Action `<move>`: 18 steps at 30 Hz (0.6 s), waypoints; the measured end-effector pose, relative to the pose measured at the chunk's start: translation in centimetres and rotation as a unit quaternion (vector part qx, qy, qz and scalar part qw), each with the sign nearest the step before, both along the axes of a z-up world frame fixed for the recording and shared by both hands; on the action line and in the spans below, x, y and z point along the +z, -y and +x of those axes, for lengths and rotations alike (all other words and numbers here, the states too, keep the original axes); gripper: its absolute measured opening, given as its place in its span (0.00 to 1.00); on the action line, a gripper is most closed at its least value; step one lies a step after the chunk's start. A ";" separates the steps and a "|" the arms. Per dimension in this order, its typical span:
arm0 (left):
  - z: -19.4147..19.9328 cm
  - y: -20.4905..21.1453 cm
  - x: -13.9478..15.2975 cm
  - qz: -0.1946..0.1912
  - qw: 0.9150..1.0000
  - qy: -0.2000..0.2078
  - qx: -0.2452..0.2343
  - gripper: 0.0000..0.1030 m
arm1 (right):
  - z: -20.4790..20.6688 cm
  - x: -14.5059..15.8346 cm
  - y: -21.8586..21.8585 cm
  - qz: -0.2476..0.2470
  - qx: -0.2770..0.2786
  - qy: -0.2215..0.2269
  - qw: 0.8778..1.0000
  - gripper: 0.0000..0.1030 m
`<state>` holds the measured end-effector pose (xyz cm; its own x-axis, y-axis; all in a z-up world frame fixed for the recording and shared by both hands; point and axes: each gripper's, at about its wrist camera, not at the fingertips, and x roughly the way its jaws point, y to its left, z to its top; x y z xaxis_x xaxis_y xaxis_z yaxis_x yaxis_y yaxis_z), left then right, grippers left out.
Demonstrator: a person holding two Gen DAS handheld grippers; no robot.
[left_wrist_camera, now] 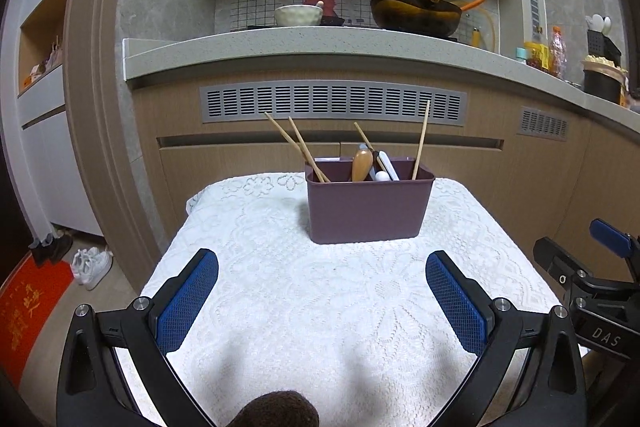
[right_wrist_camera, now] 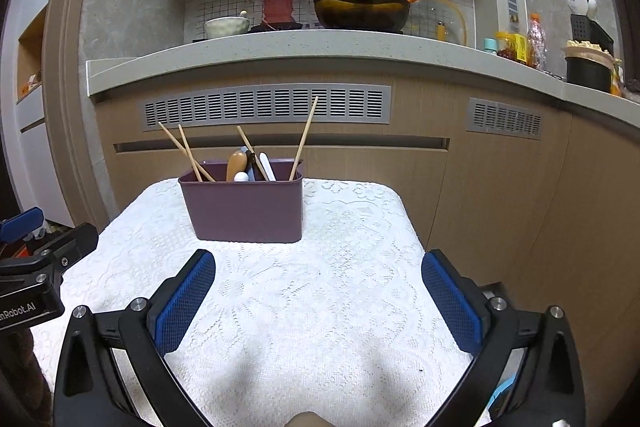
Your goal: Organize utensils
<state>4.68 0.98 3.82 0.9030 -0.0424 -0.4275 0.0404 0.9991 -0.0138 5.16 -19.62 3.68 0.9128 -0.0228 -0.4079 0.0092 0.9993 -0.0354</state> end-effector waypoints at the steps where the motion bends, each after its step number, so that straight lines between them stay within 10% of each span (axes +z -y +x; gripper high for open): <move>1: 0.0 0.0 0.0 0.000 1.000 0.000 -0.001 1.00 | 0.0 0.0 -0.1 -0.002 0.001 -0.001 1.000 0.99; 18: 0.1 0.2 -0.2 0.000 1.000 -0.004 -0.007 1.00 | 0.3 -0.1 -0.1 -0.002 0.003 -0.005 1.000 0.99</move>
<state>4.76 0.73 3.59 0.8985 -0.0542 -0.4357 0.0536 0.9985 -0.0138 5.42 -19.57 3.57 0.9086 -0.0182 -0.4173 0.0021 0.9992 -0.0392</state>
